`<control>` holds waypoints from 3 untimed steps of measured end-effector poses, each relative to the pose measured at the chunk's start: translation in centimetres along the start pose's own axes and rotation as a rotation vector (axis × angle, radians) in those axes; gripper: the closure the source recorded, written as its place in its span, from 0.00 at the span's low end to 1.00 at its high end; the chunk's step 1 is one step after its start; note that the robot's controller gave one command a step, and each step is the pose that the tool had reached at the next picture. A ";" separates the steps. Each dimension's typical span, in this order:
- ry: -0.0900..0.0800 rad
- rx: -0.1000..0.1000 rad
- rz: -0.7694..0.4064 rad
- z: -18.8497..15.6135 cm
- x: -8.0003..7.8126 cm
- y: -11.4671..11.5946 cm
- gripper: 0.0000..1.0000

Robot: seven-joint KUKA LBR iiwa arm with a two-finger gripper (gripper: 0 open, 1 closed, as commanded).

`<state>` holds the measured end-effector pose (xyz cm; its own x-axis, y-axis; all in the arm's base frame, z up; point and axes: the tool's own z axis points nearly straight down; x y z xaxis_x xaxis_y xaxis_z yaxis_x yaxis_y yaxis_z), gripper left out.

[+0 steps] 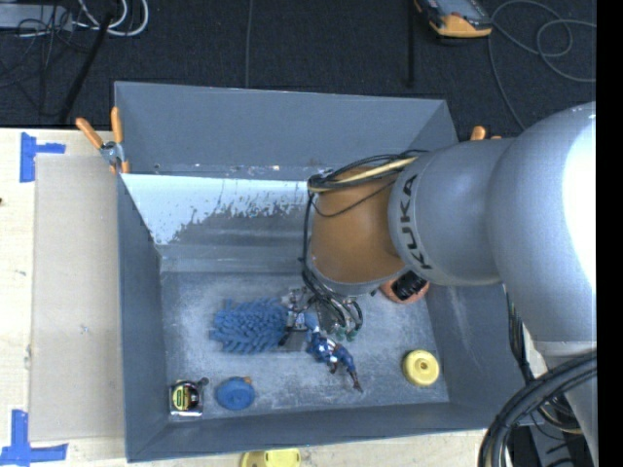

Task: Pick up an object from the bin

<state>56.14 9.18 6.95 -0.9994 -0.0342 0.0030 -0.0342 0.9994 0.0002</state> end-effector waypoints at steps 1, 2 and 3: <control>0.007 0.001 0.006 -4.8 1.4 -0.8 1.00; 0.003 0.001 0.009 -6.3 1.5 -1.0 1.00; -0.011 -0.001 -0.086 -6.3 1.1 -0.9 1.00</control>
Offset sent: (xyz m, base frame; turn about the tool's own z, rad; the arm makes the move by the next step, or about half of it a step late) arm -0.0327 -0.0205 0.0005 0.0331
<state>55.12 8.25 13.27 -0.9928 -0.1197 -0.0076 -0.1197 0.9928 0.0005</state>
